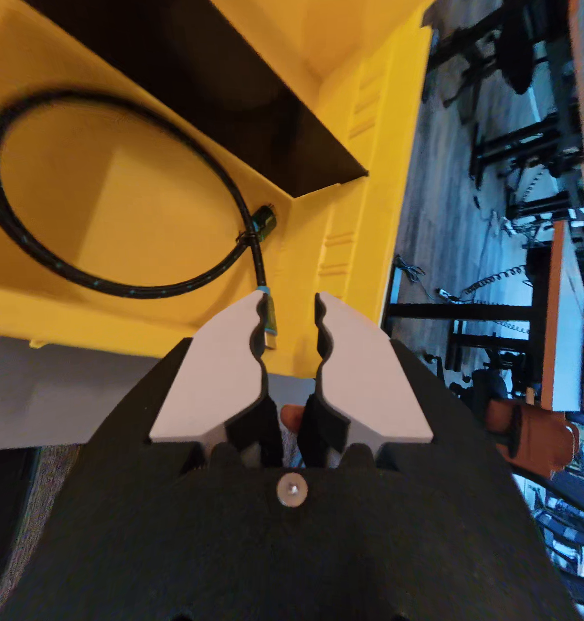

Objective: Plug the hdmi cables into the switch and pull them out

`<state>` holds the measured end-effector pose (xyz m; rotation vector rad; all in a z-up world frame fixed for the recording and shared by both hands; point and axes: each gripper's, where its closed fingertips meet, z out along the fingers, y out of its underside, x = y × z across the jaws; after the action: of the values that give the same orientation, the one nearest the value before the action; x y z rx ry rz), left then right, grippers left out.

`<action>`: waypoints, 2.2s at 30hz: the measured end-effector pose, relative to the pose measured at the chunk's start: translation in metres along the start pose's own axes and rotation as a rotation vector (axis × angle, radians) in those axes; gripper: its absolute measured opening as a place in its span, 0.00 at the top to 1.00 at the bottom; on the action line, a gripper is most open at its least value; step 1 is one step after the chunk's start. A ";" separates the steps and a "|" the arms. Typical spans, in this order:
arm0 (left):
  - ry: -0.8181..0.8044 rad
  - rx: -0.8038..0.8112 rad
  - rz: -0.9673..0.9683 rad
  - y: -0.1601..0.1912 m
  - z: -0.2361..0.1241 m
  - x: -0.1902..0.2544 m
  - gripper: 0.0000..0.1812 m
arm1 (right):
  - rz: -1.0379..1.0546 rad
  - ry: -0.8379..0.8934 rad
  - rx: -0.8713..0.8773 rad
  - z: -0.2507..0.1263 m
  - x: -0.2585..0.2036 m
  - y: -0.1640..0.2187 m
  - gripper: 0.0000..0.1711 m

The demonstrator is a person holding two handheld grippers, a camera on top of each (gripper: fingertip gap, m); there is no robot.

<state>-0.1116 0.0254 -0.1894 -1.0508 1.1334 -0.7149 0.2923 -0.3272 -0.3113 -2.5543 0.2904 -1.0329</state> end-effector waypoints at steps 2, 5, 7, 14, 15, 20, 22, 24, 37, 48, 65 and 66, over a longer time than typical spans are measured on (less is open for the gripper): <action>-0.010 -0.009 0.021 0.001 0.002 0.002 0.57 | 0.061 0.062 0.087 -0.010 0.007 -0.010 0.81; -0.065 -0.022 0.116 0.002 0.008 0.005 0.57 | 0.155 0.071 0.424 -0.048 0.001 -0.057 0.78; -0.140 -0.034 0.233 0.001 0.012 0.005 0.57 | 0.189 -0.001 0.755 -0.094 -0.013 -0.106 0.78; -0.484 -0.061 0.905 -0.008 0.018 0.009 0.57 | 0.084 -0.547 1.578 -0.280 -0.130 -0.205 0.78; -0.475 -0.032 0.933 -0.009 0.020 0.017 0.57 | 0.042 -0.632 1.612 -0.294 -0.154 -0.212 0.78; -0.423 0.131 1.008 -0.023 0.023 0.056 0.57 | -0.079 -1.033 1.433 -0.289 -0.260 -0.242 0.68; -0.406 0.182 1.027 -0.029 0.022 0.067 0.57 | -0.073 -1.046 1.391 -0.277 -0.276 -0.252 0.69; -0.393 0.208 1.042 -0.030 0.022 0.075 0.57 | -0.072 -1.041 1.419 -0.276 -0.280 -0.257 0.77; -0.526 0.197 0.702 -0.042 -0.012 -0.008 0.59 | -0.141 -0.207 1.644 -0.267 -0.128 -0.237 0.92; -0.591 0.452 0.068 -0.063 -0.071 -0.073 0.72 | -0.474 0.005 0.663 -0.040 -0.020 -0.183 0.92; -0.607 0.419 0.110 -0.056 -0.071 -0.078 0.73 | -0.614 -0.454 0.368 0.049 -0.060 -0.168 0.90; -0.606 0.421 0.107 -0.056 -0.071 -0.079 0.73 | -0.608 -0.454 0.374 0.048 -0.060 -0.168 0.90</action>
<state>-0.2003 0.0527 -0.1131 -0.7606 0.4818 -0.4703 0.2925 -0.1425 -0.3117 -2.4648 -0.7648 -0.5661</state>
